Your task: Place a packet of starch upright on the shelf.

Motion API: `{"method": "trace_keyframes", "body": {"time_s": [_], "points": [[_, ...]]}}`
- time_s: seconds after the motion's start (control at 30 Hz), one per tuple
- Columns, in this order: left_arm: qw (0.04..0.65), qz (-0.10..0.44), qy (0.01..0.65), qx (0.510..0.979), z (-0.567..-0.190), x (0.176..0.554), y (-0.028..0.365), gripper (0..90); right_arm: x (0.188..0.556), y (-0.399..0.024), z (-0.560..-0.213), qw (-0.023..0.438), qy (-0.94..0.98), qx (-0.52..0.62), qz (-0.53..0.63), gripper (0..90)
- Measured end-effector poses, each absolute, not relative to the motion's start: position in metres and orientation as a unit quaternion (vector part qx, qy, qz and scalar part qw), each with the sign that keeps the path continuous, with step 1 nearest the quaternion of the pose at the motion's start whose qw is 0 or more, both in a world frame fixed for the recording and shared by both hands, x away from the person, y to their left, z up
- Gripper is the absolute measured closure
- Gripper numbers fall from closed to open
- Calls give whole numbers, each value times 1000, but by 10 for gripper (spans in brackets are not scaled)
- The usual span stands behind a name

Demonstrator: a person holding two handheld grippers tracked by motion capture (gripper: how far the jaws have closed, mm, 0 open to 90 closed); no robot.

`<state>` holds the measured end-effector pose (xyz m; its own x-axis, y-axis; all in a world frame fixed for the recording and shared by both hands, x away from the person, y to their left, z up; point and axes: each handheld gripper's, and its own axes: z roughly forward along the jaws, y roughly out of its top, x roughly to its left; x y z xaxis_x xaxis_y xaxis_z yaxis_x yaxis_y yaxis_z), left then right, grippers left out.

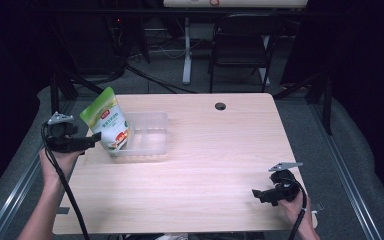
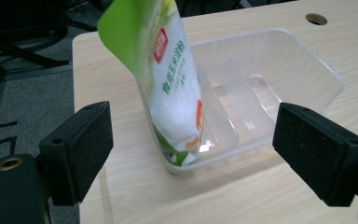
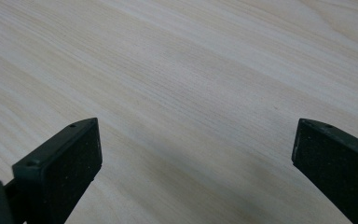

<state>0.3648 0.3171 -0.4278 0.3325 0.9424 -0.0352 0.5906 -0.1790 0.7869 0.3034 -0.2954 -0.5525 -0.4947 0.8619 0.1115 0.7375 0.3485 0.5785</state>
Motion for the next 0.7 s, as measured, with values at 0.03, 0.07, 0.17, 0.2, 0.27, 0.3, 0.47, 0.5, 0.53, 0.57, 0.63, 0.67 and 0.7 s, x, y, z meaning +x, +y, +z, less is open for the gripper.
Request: {"method": "trace_keyframes", "body": {"time_s": [0.03,0.07,0.17,0.2,0.27,0.3,0.47,0.5,0.53,0.57,0.63,0.67,0.7], "points": [[365,240,524,731,-428,362,316,118,304,-295,-553,107,814,491,291,10],[364,240,521,733,-428,358,315,117,304,-295,-553,106,814,491,291,10],[365,235,519,736,-428,347,313,109,304,-295,-553,107,814,491,290,10],[362,234,517,739,-428,343,313,108,304,-295,-553,106,814,491,290,10],[363,232,515,742,-430,335,312,104,304,-295,-553,106,815,491,290,10],[365,229,515,741,-431,331,311,104,304,-295,-553,106,815,491,290,10],[356,220,511,751,-440,314,306,94,304,-295,-553,105,815,491,290,10],[353,219,510,753,-442,311,305,93,304,-295,-553,106,815,491,290,10],[350,216,508,757,-444,308,304,90,304,-295,-553,106,815,491,289,10],[349,215,509,756,-446,305,302,88,304,-295,-553,106,815,491,289,10],[342,205,507,764,-450,300,301,83,304,-295,-553,106,814,492,290,11],[342,204,509,763,-454,297,299,79,304,-295,-553,106,814,491,290,10],[340,201,509,765,-456,294,298,74,304,-295,-553,105,815,491,289,10]]}}
